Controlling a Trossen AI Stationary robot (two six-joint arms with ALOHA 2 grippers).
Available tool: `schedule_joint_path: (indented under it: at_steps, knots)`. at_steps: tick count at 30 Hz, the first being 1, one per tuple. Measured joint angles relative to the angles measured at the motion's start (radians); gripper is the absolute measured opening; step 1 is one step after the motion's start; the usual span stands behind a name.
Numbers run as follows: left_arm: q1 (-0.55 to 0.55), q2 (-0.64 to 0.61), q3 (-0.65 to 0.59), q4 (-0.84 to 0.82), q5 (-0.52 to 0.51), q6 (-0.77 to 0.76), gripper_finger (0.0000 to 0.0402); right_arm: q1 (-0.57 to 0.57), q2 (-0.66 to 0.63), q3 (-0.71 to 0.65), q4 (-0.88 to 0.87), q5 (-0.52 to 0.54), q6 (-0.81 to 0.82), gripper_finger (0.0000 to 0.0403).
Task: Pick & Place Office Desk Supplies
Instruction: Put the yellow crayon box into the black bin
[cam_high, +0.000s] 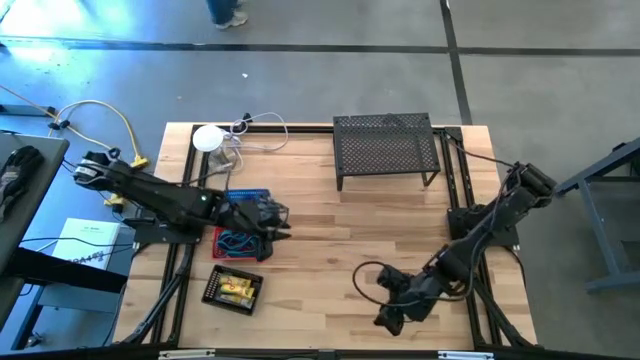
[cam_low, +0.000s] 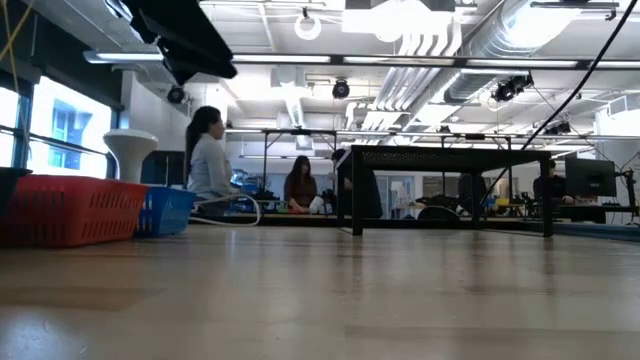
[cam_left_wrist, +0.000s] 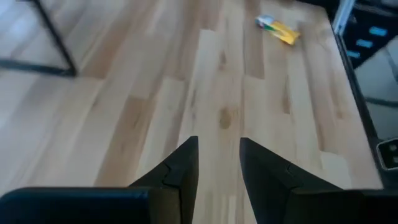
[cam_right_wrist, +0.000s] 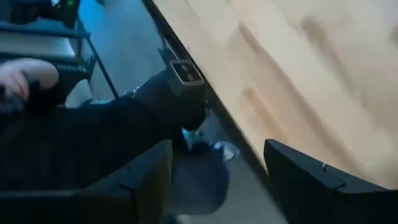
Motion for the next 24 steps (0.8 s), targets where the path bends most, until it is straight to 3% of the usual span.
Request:
schedule_joint_path:
  at_steps: [7,14,19,24]
  knots:
    - [-0.046,0.146,0.0,0.117,0.002,0.048,0.0112,0.083,0.025,0.0,-0.065,-0.004,0.43,0.0243]
    - [-0.059,0.227,-0.002,0.142,0.077,0.097,0.0113,0.157,0.059,0.0,-0.325,-0.111,0.8,0.0243]
    - [-0.059,0.236,-0.001,0.148,0.108,0.1,0.0113,0.155,0.099,0.0,-0.505,-0.141,0.908,0.0243]
    - [-0.059,0.235,-0.001,0.15,0.11,0.101,0.0113,0.11,0.151,0.0,-0.547,-0.115,0.929,0.0243]
